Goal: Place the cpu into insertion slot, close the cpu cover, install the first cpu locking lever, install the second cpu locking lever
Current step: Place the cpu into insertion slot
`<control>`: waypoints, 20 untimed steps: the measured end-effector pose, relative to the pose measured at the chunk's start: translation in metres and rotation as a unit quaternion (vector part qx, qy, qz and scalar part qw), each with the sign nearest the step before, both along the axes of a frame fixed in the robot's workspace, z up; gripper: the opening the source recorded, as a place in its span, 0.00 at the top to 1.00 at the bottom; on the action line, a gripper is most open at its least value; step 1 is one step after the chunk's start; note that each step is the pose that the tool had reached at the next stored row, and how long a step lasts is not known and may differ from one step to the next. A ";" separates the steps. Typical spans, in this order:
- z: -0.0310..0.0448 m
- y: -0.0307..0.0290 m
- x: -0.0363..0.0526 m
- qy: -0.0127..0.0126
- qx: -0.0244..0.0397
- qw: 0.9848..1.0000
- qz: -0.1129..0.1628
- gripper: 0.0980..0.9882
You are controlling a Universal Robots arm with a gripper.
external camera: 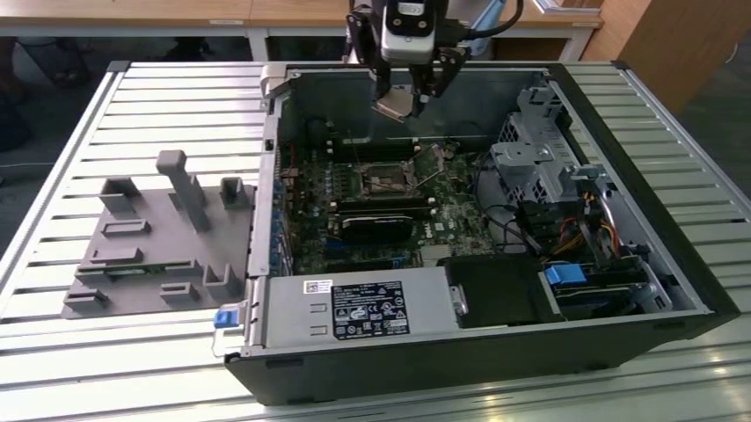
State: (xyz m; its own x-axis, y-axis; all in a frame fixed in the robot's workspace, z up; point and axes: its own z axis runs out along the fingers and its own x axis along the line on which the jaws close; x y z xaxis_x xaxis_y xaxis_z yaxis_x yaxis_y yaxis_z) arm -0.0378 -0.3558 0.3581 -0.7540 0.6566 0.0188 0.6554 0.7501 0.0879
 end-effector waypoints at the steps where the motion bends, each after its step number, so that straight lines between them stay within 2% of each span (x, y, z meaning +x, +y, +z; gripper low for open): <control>1: 0.0000 0.0000 0.0000 0.000 0.000 1.000 -0.002 0.50; 10: -0.0006 0.0001 0.0000 0.000 0.000 1.000 -0.024 0.50; 20: -0.0010 0.0002 0.0000 0.000 0.000 0.999 -0.051 0.50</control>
State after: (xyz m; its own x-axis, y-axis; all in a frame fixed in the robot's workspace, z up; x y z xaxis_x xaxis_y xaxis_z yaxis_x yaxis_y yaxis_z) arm -0.0378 -0.3556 0.3571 -0.6829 0.7302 0.0188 0.7287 0.6792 0.0879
